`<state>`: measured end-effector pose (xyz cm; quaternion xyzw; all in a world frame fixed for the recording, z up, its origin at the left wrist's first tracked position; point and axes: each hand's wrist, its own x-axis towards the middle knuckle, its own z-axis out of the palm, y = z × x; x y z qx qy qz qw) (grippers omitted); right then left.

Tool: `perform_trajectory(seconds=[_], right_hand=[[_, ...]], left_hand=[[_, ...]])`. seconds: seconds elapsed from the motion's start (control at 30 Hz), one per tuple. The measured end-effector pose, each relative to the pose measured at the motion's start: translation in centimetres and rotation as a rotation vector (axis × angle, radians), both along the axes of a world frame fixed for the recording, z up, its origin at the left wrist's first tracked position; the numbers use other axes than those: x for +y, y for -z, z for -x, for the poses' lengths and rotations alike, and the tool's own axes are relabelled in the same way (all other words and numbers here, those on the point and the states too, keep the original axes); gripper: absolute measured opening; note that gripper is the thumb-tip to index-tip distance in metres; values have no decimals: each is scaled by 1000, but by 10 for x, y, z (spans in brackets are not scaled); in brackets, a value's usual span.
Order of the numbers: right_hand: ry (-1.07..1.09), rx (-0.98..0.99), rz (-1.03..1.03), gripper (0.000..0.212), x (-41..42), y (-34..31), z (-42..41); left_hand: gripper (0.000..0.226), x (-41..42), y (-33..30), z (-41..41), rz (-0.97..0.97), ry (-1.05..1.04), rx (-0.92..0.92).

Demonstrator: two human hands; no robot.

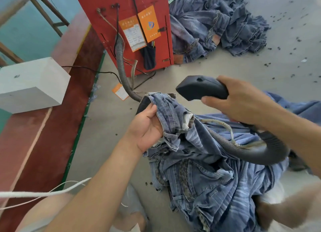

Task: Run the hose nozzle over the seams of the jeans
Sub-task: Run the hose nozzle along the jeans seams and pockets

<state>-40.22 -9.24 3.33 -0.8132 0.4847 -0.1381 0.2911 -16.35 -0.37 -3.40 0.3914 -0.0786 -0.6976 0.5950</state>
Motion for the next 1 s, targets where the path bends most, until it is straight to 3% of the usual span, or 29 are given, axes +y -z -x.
perform_trajectory(seconds=[0.07,0.17,0.37,0.57,0.73,0.87,1.0], right_hand=[[-103,-9,-47,22,6,-9,12],[-226,132,-22,20,24,-5,4],[-56,147,41,21,11,2,-9],[-205,174,-85,19,26,4,-6],[-14,67,-24,21,7,4,-7],[-179,81,-141,17,17,-5,4],[-132,150,-39,19,19,11,-17]], left_hand=[[38,-1,-1,-3,7,-12,-1],[37,-2,-1,0,1,-30,-14],[41,-4,1,2,-4,0,-50],[39,-5,2,-1,-15,-39,-21],[40,-3,4,-1,-30,-2,-44],[38,-3,4,-2,-35,-18,-51],[40,-5,4,-1,-51,-17,-53]])
